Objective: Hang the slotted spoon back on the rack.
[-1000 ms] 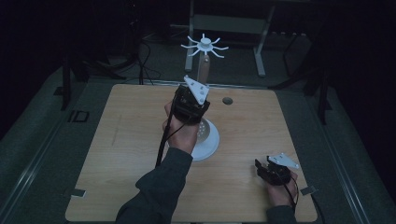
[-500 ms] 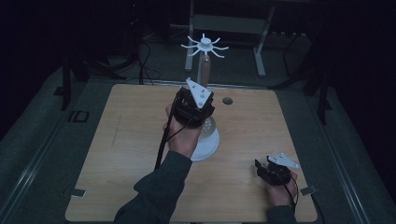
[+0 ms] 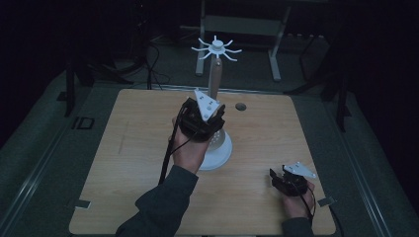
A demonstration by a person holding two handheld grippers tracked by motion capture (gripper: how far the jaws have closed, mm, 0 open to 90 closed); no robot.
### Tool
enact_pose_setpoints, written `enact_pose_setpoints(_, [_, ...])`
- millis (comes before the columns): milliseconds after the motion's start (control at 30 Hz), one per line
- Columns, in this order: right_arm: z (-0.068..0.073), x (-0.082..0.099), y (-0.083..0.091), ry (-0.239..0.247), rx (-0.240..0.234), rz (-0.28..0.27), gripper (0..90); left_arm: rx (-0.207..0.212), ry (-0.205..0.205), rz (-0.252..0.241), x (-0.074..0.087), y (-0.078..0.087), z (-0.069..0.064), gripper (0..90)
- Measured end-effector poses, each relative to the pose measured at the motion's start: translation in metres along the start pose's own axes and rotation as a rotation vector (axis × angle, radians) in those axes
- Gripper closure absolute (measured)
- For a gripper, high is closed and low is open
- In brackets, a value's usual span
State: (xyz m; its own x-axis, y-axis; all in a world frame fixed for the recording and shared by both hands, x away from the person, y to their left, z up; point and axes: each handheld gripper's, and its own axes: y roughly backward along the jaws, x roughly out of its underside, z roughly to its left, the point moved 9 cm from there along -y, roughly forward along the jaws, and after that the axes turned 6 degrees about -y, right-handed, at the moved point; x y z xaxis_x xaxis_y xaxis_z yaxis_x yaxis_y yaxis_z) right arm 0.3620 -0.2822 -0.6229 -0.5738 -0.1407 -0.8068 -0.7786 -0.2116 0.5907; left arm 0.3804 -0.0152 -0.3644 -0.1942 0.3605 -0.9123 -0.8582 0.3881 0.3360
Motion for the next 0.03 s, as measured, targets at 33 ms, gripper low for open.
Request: enact_pose_setpoints(33, [0.0,0.0001,0.0,0.001,0.0,0.001,45.3,0.006,0.003,0.0,0.0023,0.0,-0.0014,56.6])
